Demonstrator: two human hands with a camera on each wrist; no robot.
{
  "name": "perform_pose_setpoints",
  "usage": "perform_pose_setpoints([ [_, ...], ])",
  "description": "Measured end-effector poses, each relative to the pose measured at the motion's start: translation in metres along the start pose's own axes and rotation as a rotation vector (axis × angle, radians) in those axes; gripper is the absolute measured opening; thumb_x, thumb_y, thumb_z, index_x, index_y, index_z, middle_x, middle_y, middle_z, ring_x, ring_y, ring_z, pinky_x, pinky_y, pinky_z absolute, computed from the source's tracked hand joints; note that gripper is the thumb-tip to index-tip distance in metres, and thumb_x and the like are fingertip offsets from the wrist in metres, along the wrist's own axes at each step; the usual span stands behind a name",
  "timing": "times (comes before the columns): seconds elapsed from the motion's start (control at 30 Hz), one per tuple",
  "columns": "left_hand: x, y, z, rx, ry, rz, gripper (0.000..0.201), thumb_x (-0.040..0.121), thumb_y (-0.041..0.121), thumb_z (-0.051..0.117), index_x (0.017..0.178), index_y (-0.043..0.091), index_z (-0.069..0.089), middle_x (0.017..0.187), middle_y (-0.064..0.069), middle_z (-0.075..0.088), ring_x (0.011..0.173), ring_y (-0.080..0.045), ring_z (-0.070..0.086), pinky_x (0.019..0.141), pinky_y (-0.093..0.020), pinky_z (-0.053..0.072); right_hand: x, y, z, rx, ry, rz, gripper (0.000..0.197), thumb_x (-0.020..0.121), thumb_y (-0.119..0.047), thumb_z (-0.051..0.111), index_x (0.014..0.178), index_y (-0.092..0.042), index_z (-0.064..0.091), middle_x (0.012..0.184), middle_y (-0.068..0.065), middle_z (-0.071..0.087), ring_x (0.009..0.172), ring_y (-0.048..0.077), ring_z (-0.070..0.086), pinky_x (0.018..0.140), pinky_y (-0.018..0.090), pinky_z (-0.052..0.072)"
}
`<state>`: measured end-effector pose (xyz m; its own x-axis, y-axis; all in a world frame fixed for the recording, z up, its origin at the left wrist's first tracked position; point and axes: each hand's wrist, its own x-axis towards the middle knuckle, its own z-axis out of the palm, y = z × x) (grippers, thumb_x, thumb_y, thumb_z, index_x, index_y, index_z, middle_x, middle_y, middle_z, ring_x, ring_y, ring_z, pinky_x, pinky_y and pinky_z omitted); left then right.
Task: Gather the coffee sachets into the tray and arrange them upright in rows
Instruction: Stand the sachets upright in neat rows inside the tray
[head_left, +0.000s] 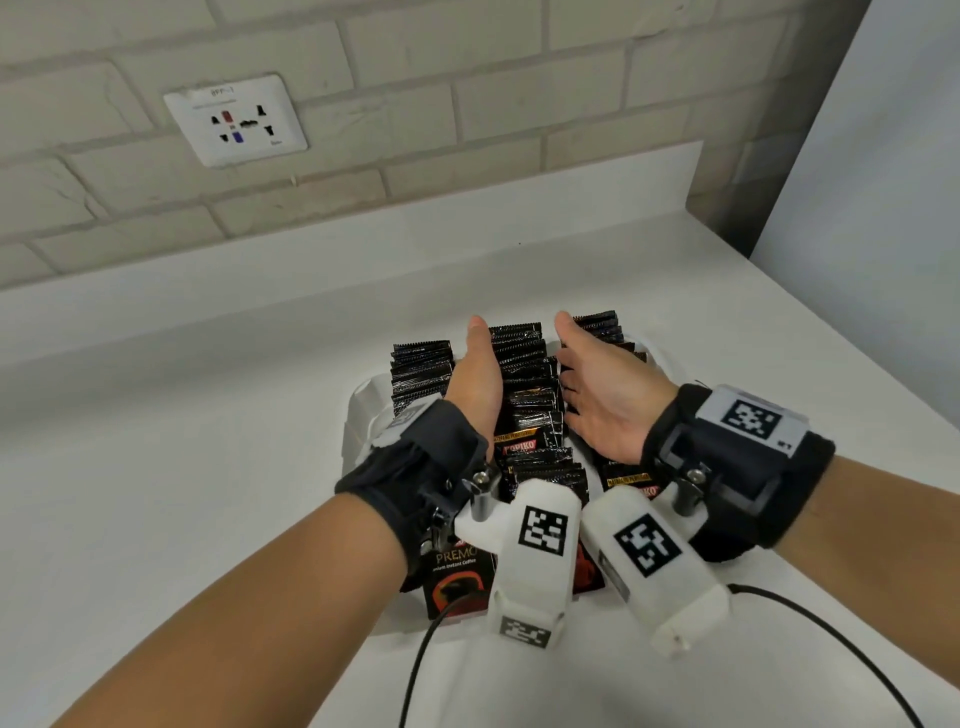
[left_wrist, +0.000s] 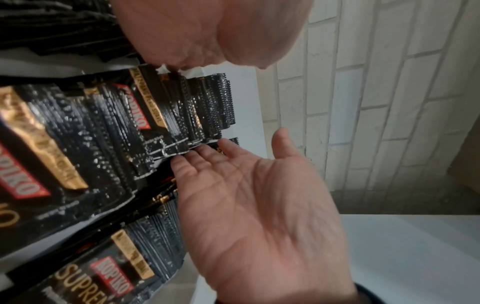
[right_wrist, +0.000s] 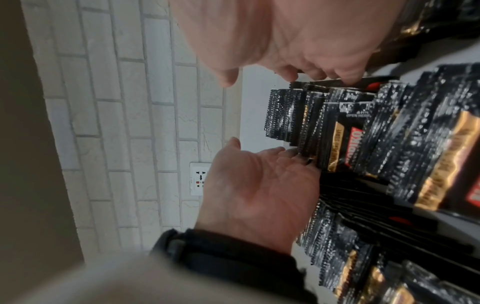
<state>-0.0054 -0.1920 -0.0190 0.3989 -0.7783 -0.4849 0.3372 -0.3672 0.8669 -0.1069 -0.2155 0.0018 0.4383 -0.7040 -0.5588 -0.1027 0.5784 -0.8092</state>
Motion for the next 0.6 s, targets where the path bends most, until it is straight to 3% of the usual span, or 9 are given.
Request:
perform_pose_setpoints([
  [0.07,0.005,-0.001,-0.002,-0.016,-0.015,-0.012,0.063,0.097,0.053,0.023,0.108,0.005,0.063,0.091,-0.014,0.070,0.080,-0.026,0.066,0.072,-0.034,0.053,0.002,0.001,0.001,-0.028,-0.002,0.010,0.044,0.096,-0.050,0.031,0.124,-0.020,0.049,0.117,-0.005,0.051,0.119,0.013,0.047,0.112,0.034,0.024],
  [0.13,0.011,-0.006,-0.005,-0.048,-0.072,-0.044,0.062,0.098,0.052,0.021,0.091,0.009,0.065,0.070,-0.008,0.071,0.068,-0.021,0.066,0.062,-0.028,0.051,0.004,0.002,0.004,-0.054,-0.012,0.011,0.056,0.094,-0.055,0.031,0.136,-0.019,0.042,0.140,0.007,0.044,0.130,0.017,0.039,0.113,0.039,0.025],
  [0.2,0.012,-0.008,-0.006,-0.061,-0.119,-0.069,0.062,0.098,0.052,0.019,0.081,0.013,0.063,0.060,-0.005,0.070,0.060,-0.017,0.067,0.057,-0.026,0.050,0.006,0.003,0.004,-0.066,-0.010,0.011,0.061,0.093,-0.057,0.031,0.142,-0.021,0.033,0.145,0.008,0.038,0.132,0.019,0.036,0.111,0.041,0.030],
  [0.27,0.011,-0.008,-0.007,-0.095,-0.142,-0.096,0.064,0.097,0.054,0.019,0.088,0.010,0.065,0.075,-0.010,0.072,0.070,-0.021,0.068,0.067,-0.031,0.052,0.010,0.004,0.003,-0.075,-0.016,0.020,0.058,0.095,-0.054,0.028,0.142,-0.021,0.029,0.138,0.007,0.041,0.128,0.018,0.038,0.099,0.030,0.034],
  [0.33,0.009,-0.006,-0.007,-0.125,-0.157,-0.117,0.066,0.095,0.058,0.020,0.100,0.009,0.064,0.095,-0.015,0.071,0.085,-0.025,0.067,0.079,-0.037,0.051,0.012,0.004,0.005,-0.082,-0.024,0.022,0.062,0.094,-0.055,0.027,0.145,-0.021,0.021,0.148,0.004,0.030,0.137,0.018,0.026,0.103,0.027,0.026],
  [0.4,0.007,-0.005,-0.007,-0.166,-0.182,-0.132,0.065,0.096,0.056,0.019,0.093,0.009,0.064,0.081,-0.012,0.072,0.075,-0.023,0.068,0.070,-0.034,0.050,0.014,0.005,0.008,-0.078,-0.039,0.000,0.068,0.091,-0.061,0.028,0.147,-0.025,0.015,0.154,0.004,0.016,0.142,0.019,0.017,0.114,0.034,0.016],
  [0.47,0.006,-0.004,-0.006,-0.199,-0.191,-0.130,0.064,0.096,0.055,0.018,0.085,0.010,0.063,0.066,-0.009,0.071,0.061,-0.019,0.068,0.062,-0.031,0.048,0.016,0.004,0.008,-0.043,-0.048,0.001,0.070,0.089,-0.063,0.031,0.146,-0.022,0.022,0.152,0.005,0.026,0.137,0.021,0.030,0.111,0.039,0.027],
  [0.53,0.003,-0.001,-0.006,-0.196,-0.178,-0.114,0.065,0.096,0.055,0.020,0.084,0.008,0.063,0.063,-0.008,0.070,0.056,-0.018,0.068,0.058,-0.030,0.049,0.019,0.002,0.008,-0.040,-0.049,-0.017,0.068,0.091,-0.060,0.030,0.145,-0.018,0.025,0.149,0.005,0.031,0.134,0.020,0.035,0.105,0.036,0.034],
  [0.6,0.000,0.004,-0.007,-0.208,-0.174,-0.130,0.067,0.095,0.058,0.021,0.086,0.006,0.063,0.064,-0.010,0.070,0.055,-0.019,0.068,0.052,-0.027,0.050,0.021,0.000,0.008,-0.064,-0.044,-0.032,0.071,0.091,-0.061,0.028,0.147,-0.019,0.018,0.152,0.003,0.022,0.140,0.017,0.024,0.109,0.033,0.025],
])
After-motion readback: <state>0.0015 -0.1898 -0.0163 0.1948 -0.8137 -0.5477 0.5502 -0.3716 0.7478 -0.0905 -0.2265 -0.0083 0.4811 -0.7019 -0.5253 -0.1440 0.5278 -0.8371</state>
